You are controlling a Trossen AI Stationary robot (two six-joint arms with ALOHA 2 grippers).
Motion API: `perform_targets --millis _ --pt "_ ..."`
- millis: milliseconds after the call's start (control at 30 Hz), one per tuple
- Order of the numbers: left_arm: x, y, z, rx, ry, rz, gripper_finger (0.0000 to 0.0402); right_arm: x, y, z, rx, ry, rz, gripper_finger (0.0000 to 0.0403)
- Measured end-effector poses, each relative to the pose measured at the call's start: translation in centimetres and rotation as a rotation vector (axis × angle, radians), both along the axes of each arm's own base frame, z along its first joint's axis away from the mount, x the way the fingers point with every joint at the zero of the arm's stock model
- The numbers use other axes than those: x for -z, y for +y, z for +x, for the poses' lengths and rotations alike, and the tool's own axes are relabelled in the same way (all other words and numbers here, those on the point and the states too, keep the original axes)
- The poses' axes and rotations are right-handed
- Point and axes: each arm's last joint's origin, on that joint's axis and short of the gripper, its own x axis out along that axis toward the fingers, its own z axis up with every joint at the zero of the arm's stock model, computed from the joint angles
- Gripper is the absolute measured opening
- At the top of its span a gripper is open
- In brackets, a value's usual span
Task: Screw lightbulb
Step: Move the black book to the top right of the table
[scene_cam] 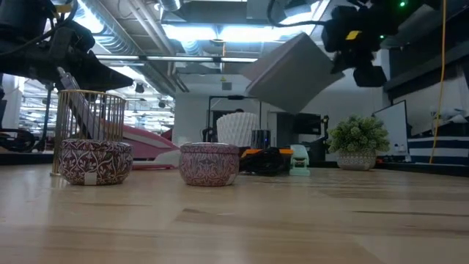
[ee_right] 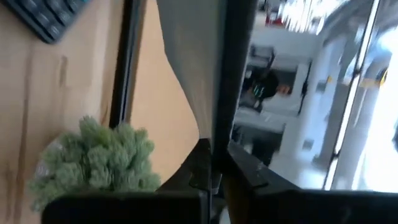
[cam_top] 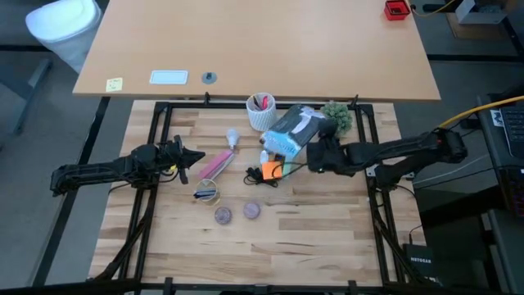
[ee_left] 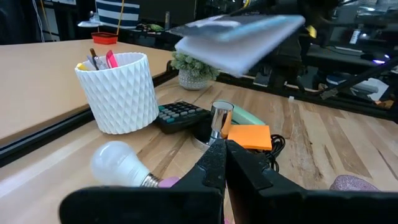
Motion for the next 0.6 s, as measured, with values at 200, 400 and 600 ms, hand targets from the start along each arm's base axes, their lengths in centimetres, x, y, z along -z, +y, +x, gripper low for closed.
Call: perform_targets --millis 200,400,600 --pt "0.0 0.0 0.0 0.0 0.0 0.001 0.0001 -0.3 -2.6 -1.1 0.123 -0.236 0.222 0.0021" --pt "0.0 0.0 0.0 0.001 0.004 0.011 0.0001 1.1 -4.6 -0.4 0.182 -0.342 0.49 0.0021" --pt "0.0 0.0 0.0 0.001 0.004 0.011 0.0001 2.6 -6.5 0.0 0.28 -0.314 0.49 0.0021"
